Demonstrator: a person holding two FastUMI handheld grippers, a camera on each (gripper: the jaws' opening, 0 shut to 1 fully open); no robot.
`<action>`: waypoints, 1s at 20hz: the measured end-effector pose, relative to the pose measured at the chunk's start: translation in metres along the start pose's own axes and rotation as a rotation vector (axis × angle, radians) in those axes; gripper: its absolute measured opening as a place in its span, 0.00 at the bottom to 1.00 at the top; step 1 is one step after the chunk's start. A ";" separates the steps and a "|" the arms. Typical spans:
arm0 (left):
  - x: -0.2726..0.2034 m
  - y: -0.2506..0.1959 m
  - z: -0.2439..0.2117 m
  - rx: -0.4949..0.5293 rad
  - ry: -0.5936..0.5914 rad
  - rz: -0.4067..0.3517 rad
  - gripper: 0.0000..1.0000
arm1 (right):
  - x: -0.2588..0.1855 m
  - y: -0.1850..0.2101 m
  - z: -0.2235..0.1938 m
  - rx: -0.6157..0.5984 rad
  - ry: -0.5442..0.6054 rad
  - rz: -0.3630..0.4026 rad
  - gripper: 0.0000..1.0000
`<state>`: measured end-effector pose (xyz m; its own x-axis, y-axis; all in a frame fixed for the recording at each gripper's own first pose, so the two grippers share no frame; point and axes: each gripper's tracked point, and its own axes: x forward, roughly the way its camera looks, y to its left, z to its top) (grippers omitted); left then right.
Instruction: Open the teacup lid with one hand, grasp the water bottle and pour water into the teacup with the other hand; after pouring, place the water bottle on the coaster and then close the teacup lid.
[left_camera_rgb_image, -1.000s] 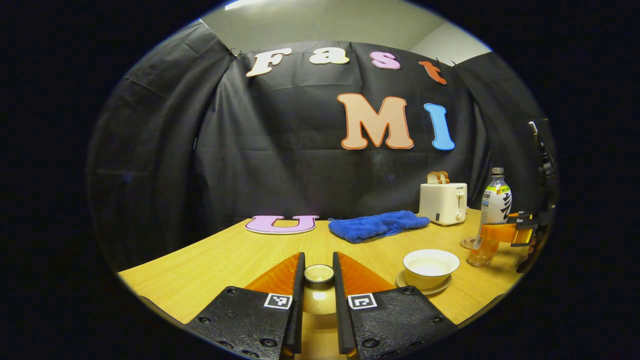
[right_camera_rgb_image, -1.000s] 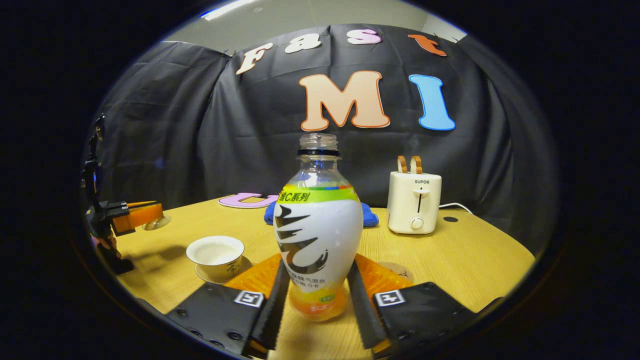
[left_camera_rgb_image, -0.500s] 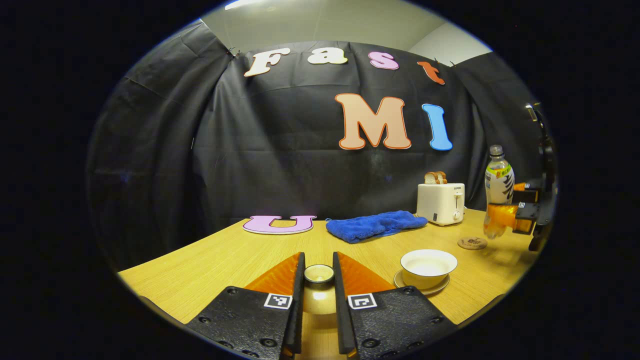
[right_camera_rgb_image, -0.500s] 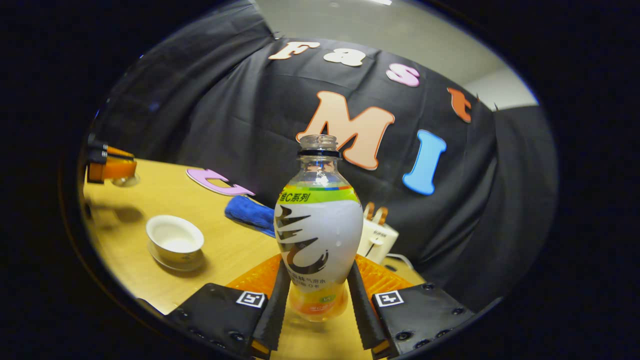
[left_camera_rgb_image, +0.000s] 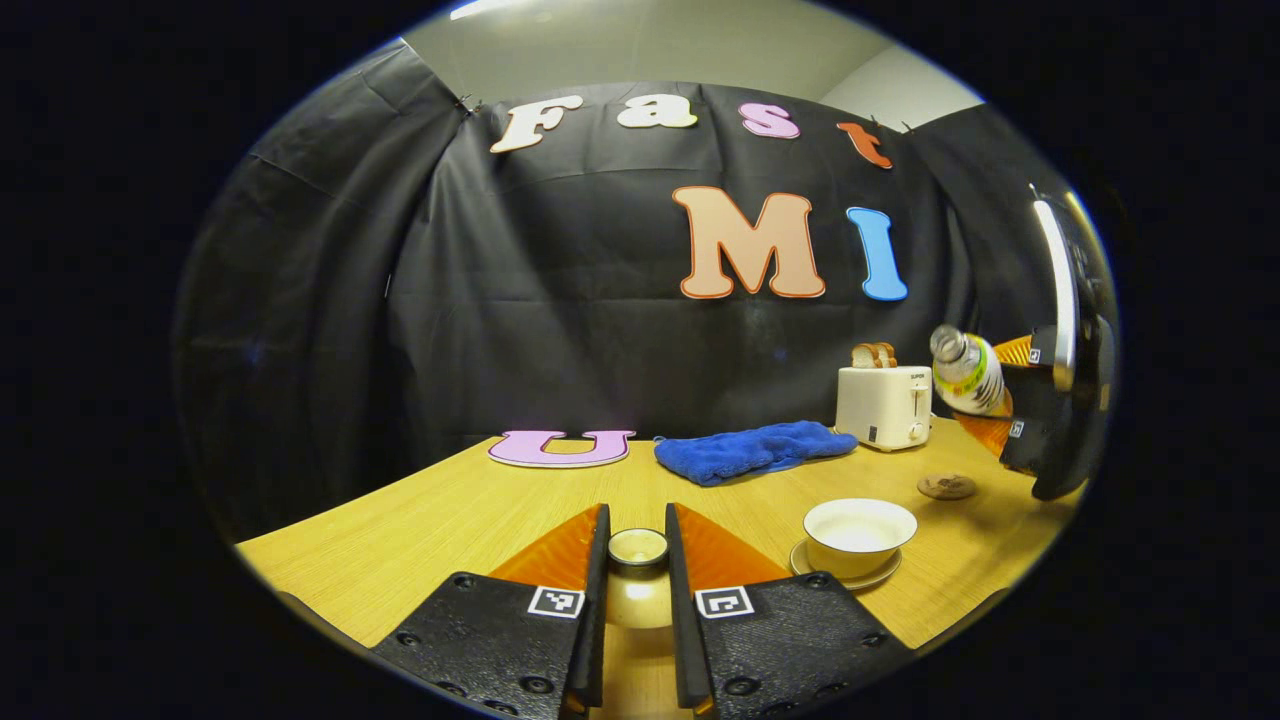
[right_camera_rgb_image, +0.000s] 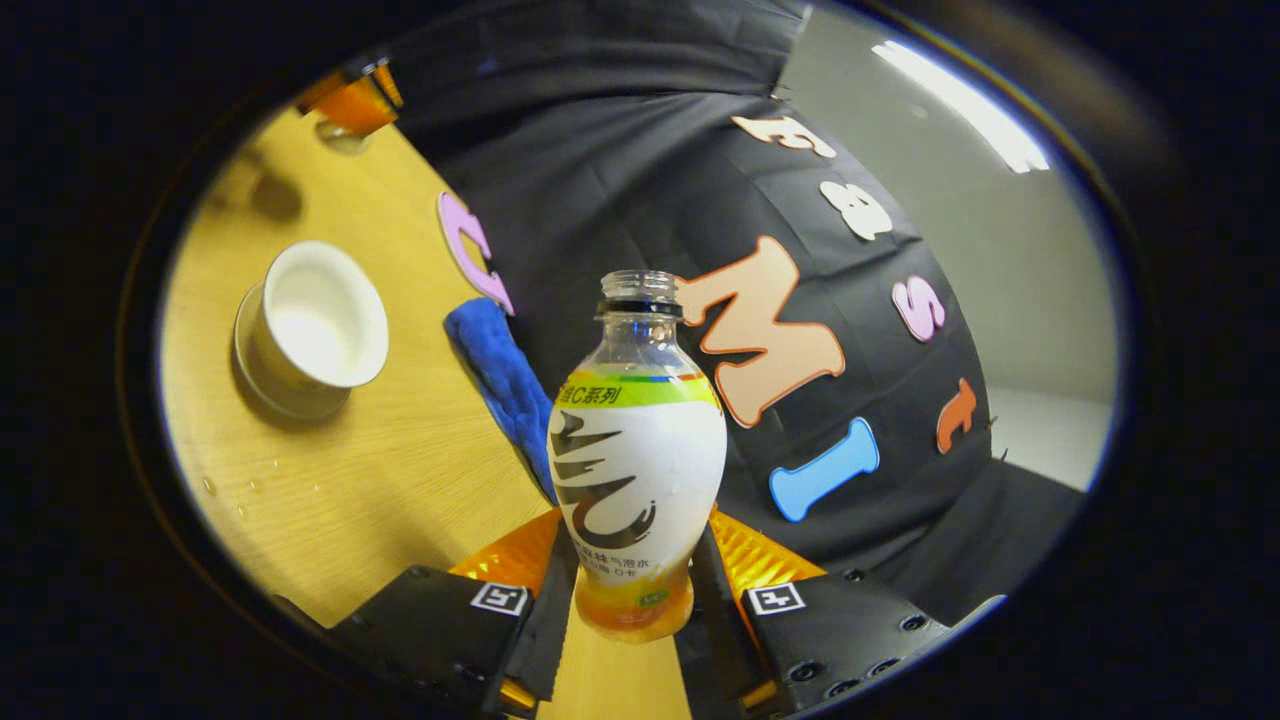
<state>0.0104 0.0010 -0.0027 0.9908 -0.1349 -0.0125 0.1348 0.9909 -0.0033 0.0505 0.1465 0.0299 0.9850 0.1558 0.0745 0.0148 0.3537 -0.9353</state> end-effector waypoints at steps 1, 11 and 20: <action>0.000 0.000 0.000 0.000 0.000 0.001 0.26 | 0.000 0.006 -0.001 -0.047 -0.003 0.001 0.64; 0.000 0.001 0.000 0.000 0.000 0.002 0.26 | -0.005 0.027 0.011 -0.392 -0.095 -0.074 0.65; 0.000 0.001 0.000 0.001 0.001 0.005 0.26 | -0.006 0.020 0.022 -0.550 -0.141 -0.140 0.63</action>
<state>0.0108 0.0023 -0.0025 0.9914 -0.1302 -0.0135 0.1302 0.9915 -0.0025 0.0412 0.1728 0.0179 0.9354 0.2764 0.2206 0.2676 -0.1453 -0.9525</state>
